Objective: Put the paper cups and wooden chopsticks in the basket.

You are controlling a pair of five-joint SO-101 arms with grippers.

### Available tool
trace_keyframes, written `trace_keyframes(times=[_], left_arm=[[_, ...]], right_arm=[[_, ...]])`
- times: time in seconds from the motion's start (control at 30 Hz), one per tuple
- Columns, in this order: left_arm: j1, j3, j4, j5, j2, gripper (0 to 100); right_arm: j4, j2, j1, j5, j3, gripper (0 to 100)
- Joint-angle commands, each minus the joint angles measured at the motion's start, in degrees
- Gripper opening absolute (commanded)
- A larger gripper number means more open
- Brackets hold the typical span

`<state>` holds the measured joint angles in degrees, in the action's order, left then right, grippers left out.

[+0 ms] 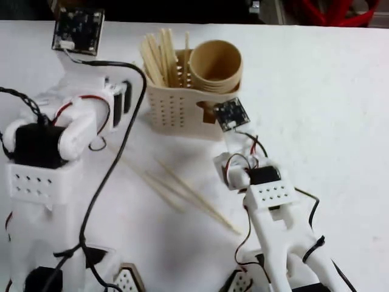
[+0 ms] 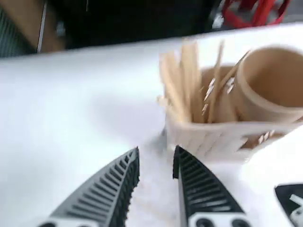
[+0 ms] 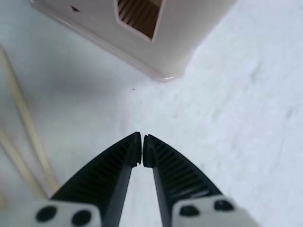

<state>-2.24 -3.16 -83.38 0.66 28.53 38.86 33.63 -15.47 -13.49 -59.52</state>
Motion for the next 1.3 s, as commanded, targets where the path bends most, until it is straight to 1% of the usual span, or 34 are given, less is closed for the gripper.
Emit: trace_keyframes(times=[0.0, 0.1, 0.2, 0.3, 0.4, 0.47, 0.57, 0.77, 0.83, 0.93, 1.1, 1.27], left_arm=[[3.0, 4.9, -1.8, 1.8, 1.7, 14], [5.8, 12.7, -1.7, 4.4, 1.7, 14], [8.4, 21.5, 0.5, 4.7, 1.6, 15], [10.2, 30.9, 5.8, 4.7, 1.5, 20], [10.9, 38.6, 12.3, 4.4, 1.5, 20], [10.9, 41.3, 15.1, 4.3, 0.7, 20], [10.9, 40.5, 16.4, 2.6, -4.7, 20], [10.9, 31.5, 15.9, 1.8, -20.9, 20], [10.9, 28.7, 16.0, 0.2, -24.7, 20], [10.9, 25.1, 16.4, -2.5, -29.1, 20], [10.9, 20.7, 16.0, -3.3, -35.2, 20], [11.0, 18.9, 16.1, -5.9, -41.7, 20]], right_arm=[[-0.6, 1.6, 0.3, -0.7, 0.4, 2.1], [-0.6, 1.6, 0.4, -0.7, 0.4, 2.1], [-0.6, 1.6, 0.4, -0.7, 0.4, 2.1], [-0.6, 1.6, 0.4, -0.7, 0.4, 2.1], [-0.6, 1.6, 0.4, -0.7, 0.4, 2.1], [-0.6, 1.6, 0.4, -0.7, 0.4, 2.1], [-0.6, 1.6, 0.5, -0.7, 0.4, 2.1], [-0.6, 1.6, 0.5, -0.7, 0.4, 2.1], [-0.6, 1.6, 0.5, -0.7, 0.4, 2.1], [-0.6, 1.6, 0.5, -0.7, 0.4, 2.1], [-0.6, 1.6, 0.5, -0.7, 0.4, 2.1], [-0.6, 1.8, 0.5, -0.7, 0.4, 2.1]])
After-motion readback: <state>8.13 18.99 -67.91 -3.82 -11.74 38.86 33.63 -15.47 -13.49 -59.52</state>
